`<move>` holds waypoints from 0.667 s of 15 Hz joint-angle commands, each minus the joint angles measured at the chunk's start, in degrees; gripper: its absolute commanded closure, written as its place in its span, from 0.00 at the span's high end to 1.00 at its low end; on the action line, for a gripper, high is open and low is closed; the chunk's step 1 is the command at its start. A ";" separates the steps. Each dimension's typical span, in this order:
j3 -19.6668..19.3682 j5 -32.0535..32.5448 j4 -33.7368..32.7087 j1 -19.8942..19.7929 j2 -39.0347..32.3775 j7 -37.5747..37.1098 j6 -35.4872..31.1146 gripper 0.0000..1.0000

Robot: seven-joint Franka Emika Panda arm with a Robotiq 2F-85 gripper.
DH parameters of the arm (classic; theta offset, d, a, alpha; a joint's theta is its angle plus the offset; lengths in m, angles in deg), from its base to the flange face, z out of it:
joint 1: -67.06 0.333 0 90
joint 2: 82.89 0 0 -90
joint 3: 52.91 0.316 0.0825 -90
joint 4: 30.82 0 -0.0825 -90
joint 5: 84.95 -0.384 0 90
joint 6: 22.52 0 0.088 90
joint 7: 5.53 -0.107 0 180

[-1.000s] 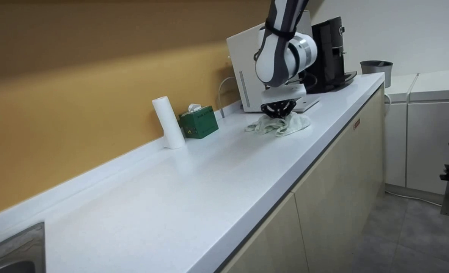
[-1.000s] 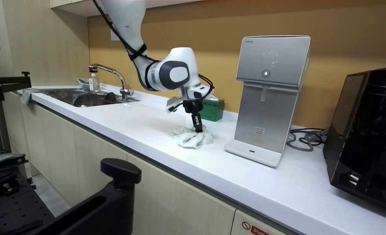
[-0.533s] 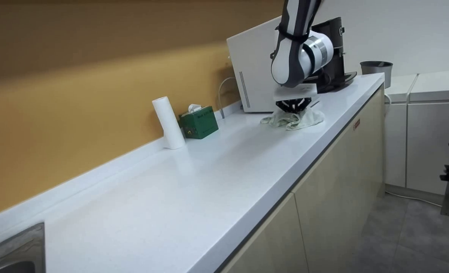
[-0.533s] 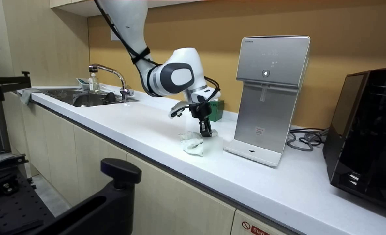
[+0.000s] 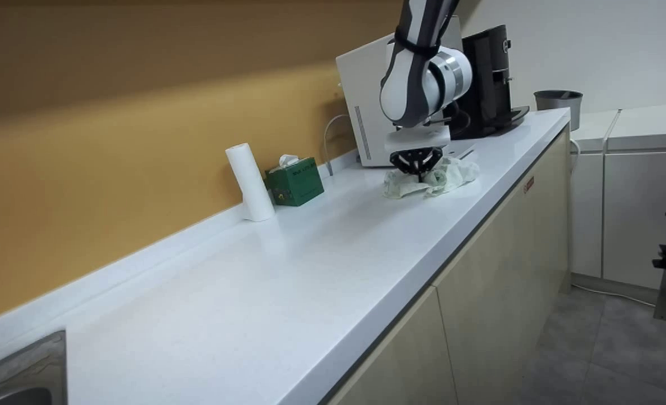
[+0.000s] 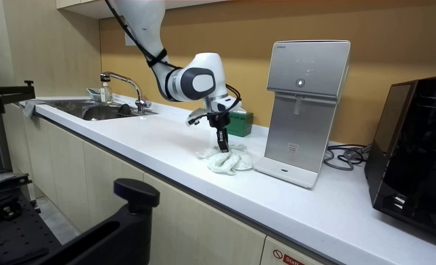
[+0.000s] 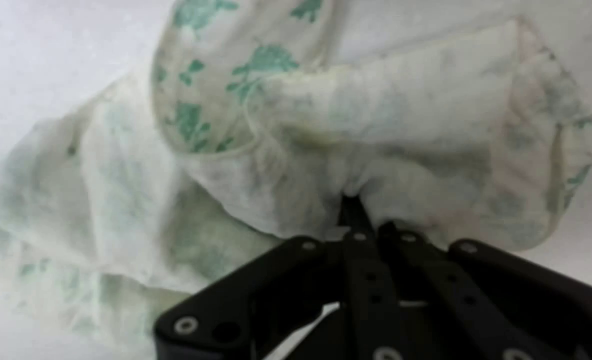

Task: Wipe the counter with the cloth

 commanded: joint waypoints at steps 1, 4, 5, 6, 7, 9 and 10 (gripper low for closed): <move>7.43 -2.43 -1.17 -2.09 -4.90 1.36 2.24 0.01; 12.84 -5.15 -0.80 -5.70 -3.41 8.24 2.28 0.01; 14.45 -6.29 0.52 -6.27 -2.23 10.84 1.59 0.01; 15.42 -6.72 -6.53 -5.27 -4.74 10.87 6.10 0.01; 16.57 -7.23 -6.84 -5.19 -4.54 12.45 6.89 0.01; 18.81 -7.75 -9.71 -4.02 -5.51 13.97 10.66 0.01; 19.48 -7.21 -11.53 -2.80 -6.35 14.10 12.74 0.01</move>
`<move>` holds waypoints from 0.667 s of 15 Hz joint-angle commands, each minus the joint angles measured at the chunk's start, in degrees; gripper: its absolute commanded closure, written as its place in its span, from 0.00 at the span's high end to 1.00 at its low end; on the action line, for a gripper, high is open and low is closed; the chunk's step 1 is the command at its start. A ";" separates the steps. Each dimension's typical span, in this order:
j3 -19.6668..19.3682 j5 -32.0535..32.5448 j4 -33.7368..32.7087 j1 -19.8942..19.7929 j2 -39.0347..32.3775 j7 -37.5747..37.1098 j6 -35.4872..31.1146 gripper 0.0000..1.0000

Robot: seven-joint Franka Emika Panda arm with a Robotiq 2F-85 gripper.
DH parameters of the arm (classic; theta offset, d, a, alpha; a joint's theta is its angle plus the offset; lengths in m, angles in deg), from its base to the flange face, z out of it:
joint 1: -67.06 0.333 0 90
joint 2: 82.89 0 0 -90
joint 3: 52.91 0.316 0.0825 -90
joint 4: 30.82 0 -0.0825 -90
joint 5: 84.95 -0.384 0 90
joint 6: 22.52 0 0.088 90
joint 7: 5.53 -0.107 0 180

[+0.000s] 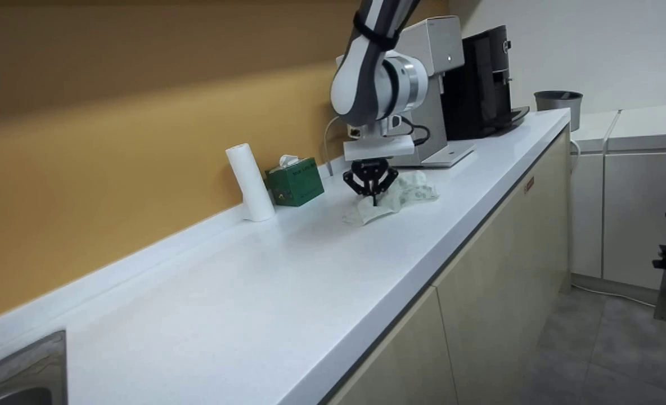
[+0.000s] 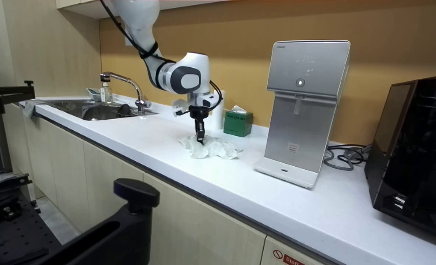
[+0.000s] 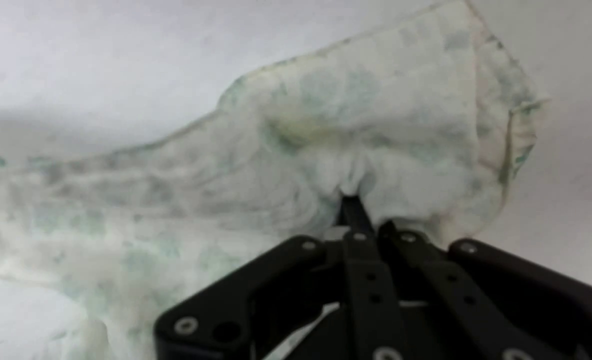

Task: Wipe the counter with the cloth

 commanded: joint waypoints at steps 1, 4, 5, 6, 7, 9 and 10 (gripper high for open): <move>2.97 0.30 -7.08 3.94 -6.67 0.88 7.30 0.01; 0.34 8.13 -13.32 10.49 -9.92 -2.15 12.29 0.30; -0.76 11.52 -15.74 12.72 -10.99 -3.04 13.65 0.35; -1.48 14.20 -17.58 14.01 -11.29 -3.15 15.14 0.42; -2.49 17.01 -19.41 15.44 -11.69 -3.82 16.44 0.48; -4.04 21.36 -22.91 17.82 -12.69 -5.29 18.36 0.62; -4.43 22.68 -24.43 18.56 -13.23 -5.93 19.29 0.68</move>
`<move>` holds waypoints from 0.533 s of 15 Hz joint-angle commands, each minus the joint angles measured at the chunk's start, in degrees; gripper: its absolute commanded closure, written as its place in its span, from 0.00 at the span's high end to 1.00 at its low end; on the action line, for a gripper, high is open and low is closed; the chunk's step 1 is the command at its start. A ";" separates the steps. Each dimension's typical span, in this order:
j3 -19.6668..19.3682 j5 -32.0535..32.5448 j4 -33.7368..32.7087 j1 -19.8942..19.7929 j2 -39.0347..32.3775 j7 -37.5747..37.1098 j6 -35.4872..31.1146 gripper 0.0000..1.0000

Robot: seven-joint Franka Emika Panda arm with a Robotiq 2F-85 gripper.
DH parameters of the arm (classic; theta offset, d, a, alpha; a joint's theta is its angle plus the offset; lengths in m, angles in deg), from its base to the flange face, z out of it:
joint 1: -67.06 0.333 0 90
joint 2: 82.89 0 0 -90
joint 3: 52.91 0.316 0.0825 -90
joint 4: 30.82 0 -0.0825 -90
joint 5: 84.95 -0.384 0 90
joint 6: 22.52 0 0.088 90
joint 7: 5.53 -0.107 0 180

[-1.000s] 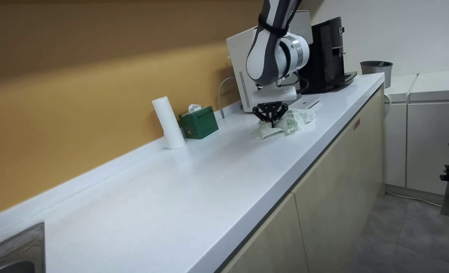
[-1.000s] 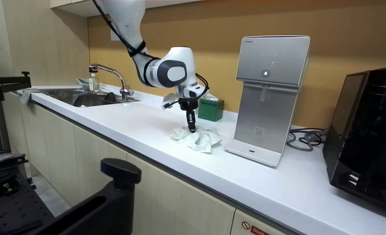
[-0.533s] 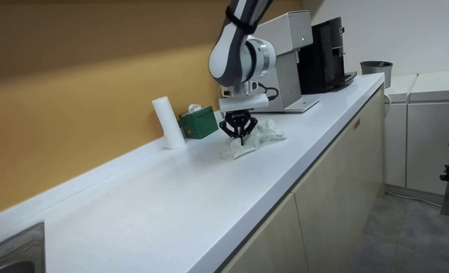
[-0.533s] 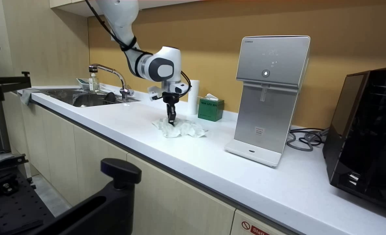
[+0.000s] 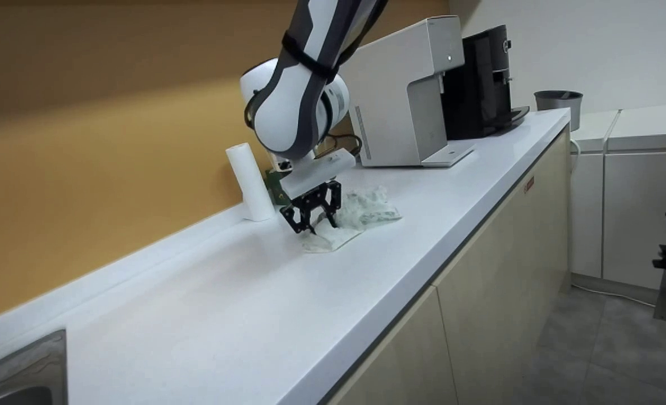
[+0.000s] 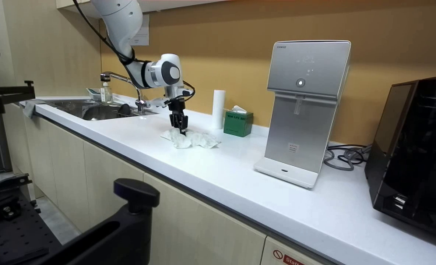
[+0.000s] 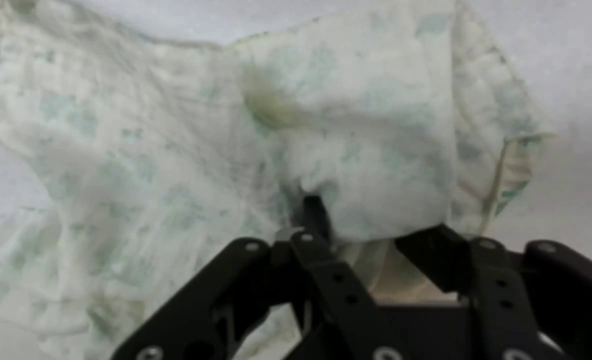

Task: Wipe the counter with the cloth

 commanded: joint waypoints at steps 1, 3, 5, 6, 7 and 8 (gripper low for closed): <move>-1.94 4.89 -8.44 3.24 -4.68 -3.48 4.08 0.77; -2.01 5.35 -11.26 3.49 -5.12 -4.05 6.72 0.89; -1.86 5.17 -13.97 3.05 -5.38 -4.23 9.90 0.99; -1.77 4.83 -15.42 2.65 -5.28 -4.15 12.15 1.00; -1.49 4.44 -16.88 2.14 -5.26 -3.80 14.46 1.00; -1.09 3.88 -18.56 1.47 -5.16 -3.39 17.09 1.00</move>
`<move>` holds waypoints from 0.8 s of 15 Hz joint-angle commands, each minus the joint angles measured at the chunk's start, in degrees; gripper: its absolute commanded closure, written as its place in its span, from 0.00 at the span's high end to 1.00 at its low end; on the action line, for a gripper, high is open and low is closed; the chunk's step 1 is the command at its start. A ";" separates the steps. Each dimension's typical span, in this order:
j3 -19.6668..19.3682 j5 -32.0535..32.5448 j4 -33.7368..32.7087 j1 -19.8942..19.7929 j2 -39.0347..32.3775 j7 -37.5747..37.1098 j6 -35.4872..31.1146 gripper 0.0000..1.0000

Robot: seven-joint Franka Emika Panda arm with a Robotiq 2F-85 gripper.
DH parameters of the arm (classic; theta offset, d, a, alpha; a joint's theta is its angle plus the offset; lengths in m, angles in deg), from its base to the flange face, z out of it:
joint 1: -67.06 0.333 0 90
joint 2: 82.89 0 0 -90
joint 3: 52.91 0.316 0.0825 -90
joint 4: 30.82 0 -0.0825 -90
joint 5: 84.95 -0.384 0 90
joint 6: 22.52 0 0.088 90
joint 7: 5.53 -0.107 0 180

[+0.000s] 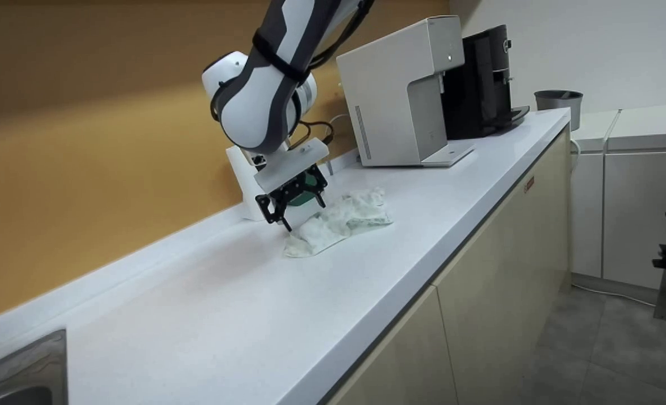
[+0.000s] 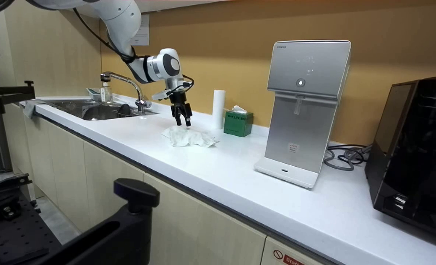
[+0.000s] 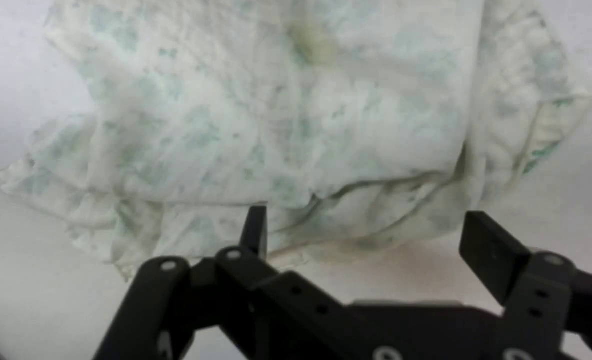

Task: Wipe the counter with the cloth

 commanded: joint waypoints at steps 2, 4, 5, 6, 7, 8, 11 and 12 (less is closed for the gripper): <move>1.38 -1.38 -9.51 -2.67 -0.76 -0.12 12.17 1.00; 1.95 -2.22 -12.84 -3.76 -0.66 0.04 17.74 1.00; 2.63 -3.22 -14.26 -4.49 -0.54 0.65 20.74 1.00; 3.17 -3.96 -15.48 -5.14 -0.55 1.04 22.96 1.00; 3.96 -5.24 -16.40 -5.97 -0.46 1.77 24.63 1.00; 4.53 -6.31 -17.13 -6.57 -0.45 2.17 25.80 1.00; 6.46 -10.12 -16.97 -8.28 -0.04 3.81 24.88 1.00; 7.10 -11.36 -16.34 -8.70 0.02 4.50 24.03 1.00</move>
